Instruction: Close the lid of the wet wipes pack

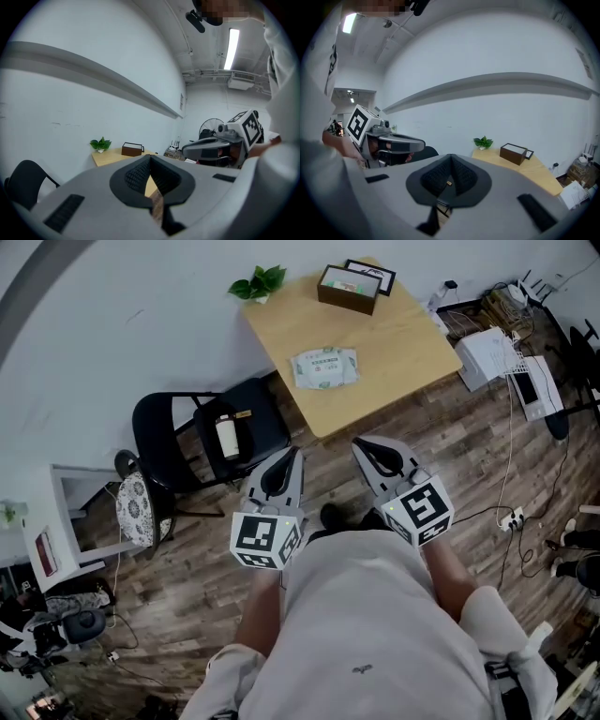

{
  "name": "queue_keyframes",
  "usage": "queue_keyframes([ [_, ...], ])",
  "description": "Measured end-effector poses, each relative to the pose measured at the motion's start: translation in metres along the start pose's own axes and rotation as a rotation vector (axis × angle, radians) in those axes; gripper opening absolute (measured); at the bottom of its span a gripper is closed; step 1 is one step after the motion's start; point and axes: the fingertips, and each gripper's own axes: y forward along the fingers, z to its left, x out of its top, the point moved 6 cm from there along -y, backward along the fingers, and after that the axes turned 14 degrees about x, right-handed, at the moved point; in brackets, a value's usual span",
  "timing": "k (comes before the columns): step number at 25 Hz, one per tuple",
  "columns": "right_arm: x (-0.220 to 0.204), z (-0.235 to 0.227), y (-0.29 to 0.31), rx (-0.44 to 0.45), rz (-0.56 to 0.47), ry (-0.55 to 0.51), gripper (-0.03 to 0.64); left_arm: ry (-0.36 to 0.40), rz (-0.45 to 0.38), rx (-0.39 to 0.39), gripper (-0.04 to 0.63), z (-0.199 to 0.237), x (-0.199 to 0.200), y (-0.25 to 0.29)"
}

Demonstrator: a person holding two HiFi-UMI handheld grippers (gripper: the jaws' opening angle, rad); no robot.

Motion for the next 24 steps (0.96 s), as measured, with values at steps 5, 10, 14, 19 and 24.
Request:
queue_keyframes([
  [5,0.001,0.000,-0.002,0.000,0.002,0.003,-0.003,-0.003,0.000,-0.017,0.007,-0.007,0.001,0.002],
  [10,0.001,-0.005,-0.003,-0.009,-0.006,0.011,-0.003,0.003,0.009,-0.033,0.008,-0.011,0.002,0.009],
  [14,0.001,-0.008,-0.002,-0.014,-0.008,0.012,-0.002,0.010,0.018,-0.040,0.007,-0.011,0.003,0.011],
  [19,0.001,-0.012,-0.003,-0.021,-0.008,0.011,-0.003,0.014,0.023,-0.047,0.007,-0.012,0.003,0.016],
  [24,0.002,-0.015,-0.005,-0.027,-0.005,0.010,-0.002,0.013,0.026,-0.056,0.008,-0.016,0.004,0.020],
])
